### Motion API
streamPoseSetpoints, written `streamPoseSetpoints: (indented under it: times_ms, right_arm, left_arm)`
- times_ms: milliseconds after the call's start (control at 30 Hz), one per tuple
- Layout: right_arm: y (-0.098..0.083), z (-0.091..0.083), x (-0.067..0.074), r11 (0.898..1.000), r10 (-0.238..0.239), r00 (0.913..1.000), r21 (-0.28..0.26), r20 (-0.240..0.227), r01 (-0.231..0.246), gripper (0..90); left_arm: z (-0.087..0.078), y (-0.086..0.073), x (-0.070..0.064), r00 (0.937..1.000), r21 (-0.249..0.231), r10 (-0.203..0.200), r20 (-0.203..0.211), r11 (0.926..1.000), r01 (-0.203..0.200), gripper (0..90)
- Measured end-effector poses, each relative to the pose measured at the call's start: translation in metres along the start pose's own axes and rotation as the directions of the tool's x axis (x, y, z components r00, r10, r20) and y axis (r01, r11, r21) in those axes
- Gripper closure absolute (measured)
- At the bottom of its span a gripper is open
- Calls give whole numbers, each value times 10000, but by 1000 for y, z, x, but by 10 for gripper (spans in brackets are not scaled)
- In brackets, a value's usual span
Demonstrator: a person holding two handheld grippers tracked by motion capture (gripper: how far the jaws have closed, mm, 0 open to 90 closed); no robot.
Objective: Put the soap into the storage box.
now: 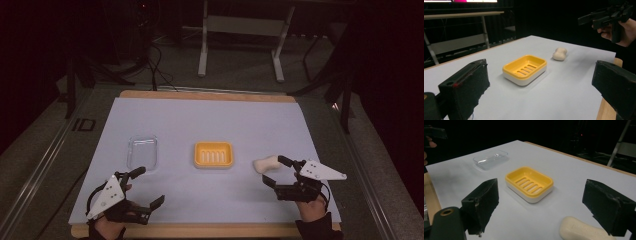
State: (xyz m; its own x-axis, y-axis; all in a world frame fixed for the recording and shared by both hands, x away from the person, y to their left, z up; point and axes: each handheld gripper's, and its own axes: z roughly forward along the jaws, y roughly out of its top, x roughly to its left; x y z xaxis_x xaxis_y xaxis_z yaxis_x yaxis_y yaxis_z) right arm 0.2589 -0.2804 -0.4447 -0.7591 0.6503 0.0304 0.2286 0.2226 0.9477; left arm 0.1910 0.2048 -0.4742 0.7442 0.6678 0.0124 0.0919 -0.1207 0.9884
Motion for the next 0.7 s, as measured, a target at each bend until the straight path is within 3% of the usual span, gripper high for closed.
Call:
streamPoseSetpoints:
  times_ms: [400,500,700]
  right_arm:
    - [2,6,0,9991,-304,9990,290,-315,313,147]
    - [4,9,-3,9971,-70,9980,751,-633,118,175]
    - [10,12,-8,9898,-218,9953,1383,-943,348,154]
  left_arm:
    - [2,0,0,9999,16,-4,128,10000,4,12]
    - [2,0,-1,9999,49,-1,139,10000,0,12]
    - [3,-1,-1,9999,110,41,101,9999,-42,12]
